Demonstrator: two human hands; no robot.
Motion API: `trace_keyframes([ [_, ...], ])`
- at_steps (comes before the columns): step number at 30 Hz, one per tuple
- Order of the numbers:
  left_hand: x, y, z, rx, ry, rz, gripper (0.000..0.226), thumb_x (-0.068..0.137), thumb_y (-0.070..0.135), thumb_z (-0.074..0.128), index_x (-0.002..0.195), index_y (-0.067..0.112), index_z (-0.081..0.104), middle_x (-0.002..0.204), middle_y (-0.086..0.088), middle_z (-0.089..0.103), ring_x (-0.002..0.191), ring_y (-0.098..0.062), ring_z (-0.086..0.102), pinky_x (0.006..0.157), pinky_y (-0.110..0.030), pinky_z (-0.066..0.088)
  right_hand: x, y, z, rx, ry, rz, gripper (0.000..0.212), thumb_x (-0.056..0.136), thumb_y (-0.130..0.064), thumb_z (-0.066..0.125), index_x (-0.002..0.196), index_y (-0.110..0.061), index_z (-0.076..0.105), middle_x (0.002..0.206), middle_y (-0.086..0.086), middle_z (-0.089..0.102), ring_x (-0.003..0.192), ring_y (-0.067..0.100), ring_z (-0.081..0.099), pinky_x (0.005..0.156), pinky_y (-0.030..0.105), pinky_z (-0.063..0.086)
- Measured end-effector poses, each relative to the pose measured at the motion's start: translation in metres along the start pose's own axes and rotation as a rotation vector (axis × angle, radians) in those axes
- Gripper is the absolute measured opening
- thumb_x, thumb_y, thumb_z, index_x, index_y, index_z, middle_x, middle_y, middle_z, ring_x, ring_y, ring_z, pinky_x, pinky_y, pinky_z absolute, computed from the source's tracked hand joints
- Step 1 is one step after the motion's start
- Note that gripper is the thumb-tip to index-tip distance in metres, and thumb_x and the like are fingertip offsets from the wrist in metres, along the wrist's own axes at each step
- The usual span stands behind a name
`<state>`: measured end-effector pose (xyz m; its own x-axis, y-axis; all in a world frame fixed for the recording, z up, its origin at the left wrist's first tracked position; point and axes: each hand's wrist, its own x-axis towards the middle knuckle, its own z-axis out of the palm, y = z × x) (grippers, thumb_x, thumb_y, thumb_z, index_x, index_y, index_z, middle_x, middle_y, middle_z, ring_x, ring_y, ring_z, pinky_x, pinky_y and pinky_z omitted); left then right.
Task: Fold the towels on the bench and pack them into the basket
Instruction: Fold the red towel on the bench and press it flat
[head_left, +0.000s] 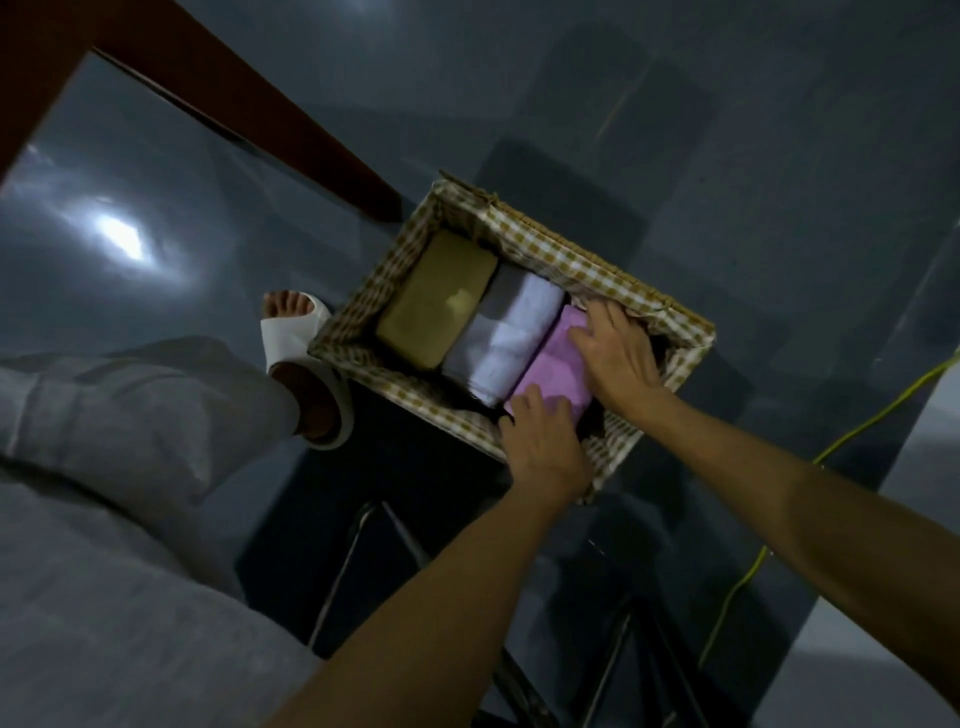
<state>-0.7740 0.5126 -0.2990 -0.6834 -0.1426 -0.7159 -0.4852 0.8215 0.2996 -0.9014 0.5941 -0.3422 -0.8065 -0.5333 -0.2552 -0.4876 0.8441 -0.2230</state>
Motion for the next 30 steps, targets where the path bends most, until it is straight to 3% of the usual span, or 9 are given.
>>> trace_keyframes([
  [4,0.015,-0.012,0.008,0.046,-0.278,0.075,0.097,0.081,0.038,0.074,0.159,0.026,0.017,0.167,-0.013,0.007,0.151,-0.041,0.015,0.118,-0.057,0.023,0.006,0.009,0.009,-0.061,-0.159,-0.028,0.051,0.087,-0.003,0.068,0.135,-0.006,0.053,0.139,0.023,0.047,0.117,0.043,0.055,0.086,0.05,0.055],
  [7,0.018,-0.02,-0.002,-0.034,-0.292,0.094,0.096,0.085,0.04,0.07,0.161,0.029,0.013,0.169,-0.013,0.006,0.152,-0.042,0.017,0.12,-0.057,0.024,0.007,0.007,0.005,-0.045,-0.209,0.038,0.056,0.088,-0.008,0.068,0.141,-0.014,0.049,0.143,0.017,0.043,0.12,0.04,0.053,0.092,0.048,0.054],
  [13,0.011,-0.054,-0.057,-0.27,-0.022,0.039,0.084,0.091,0.042,0.065,0.161,0.025,0.022,0.156,-0.017,0.034,0.141,-0.041,0.037,0.112,-0.049,0.036,0.014,-0.018,-0.027,0.072,-0.22,0.06,0.038,0.083,-0.015,0.069,0.12,-0.012,0.062,0.125,0.014,0.06,0.11,0.037,0.061,0.088,0.048,0.055],
  [17,0.002,-0.092,-0.116,-0.256,0.166,0.069,0.073,0.091,0.041,0.065,0.155,0.022,0.035,0.147,-0.019,0.044,0.133,-0.042,0.044,0.107,-0.049,0.042,0.021,-0.051,-0.059,0.17,-0.208,0.038,0.042,0.086,-0.026,0.071,0.127,-0.017,0.063,0.125,0.012,0.062,0.112,0.034,0.062,0.092,0.047,0.054],
  [23,-0.038,-0.13,-0.212,-0.253,0.51,0.148,0.057,0.088,0.036,0.066,0.141,0.024,0.048,0.124,-0.012,0.052,0.117,-0.037,0.052,0.093,-0.051,0.049,0.054,-0.142,-0.131,0.257,-0.035,-0.193,0.034,0.085,-0.028,0.075,0.116,-0.016,0.069,0.107,0.01,0.063,0.101,0.031,0.062,0.084,0.033,0.046],
  [27,-0.081,-0.165,-0.261,-0.229,0.73,0.205,0.052,0.093,0.036,0.065,0.141,0.026,0.048,0.123,-0.006,0.052,0.117,-0.028,0.05,0.09,-0.047,0.051,0.071,-0.212,-0.182,0.286,0.072,-0.336,0.039,0.086,-0.039,0.068,0.12,-0.02,0.065,0.113,0.005,0.06,0.104,0.025,0.061,0.087,0.04,0.052],
  [30,-0.116,-0.202,-0.295,-0.248,0.822,0.209,0.051,0.094,0.035,0.067,0.141,0.029,0.049,0.122,-0.001,0.052,0.112,-0.023,0.055,0.089,-0.046,0.053,0.078,-0.267,-0.212,0.288,0.128,-0.441,0.038,0.091,-0.032,0.072,0.124,-0.015,0.065,0.119,0.009,0.061,0.11,0.027,0.058,0.094,0.043,0.05],
])
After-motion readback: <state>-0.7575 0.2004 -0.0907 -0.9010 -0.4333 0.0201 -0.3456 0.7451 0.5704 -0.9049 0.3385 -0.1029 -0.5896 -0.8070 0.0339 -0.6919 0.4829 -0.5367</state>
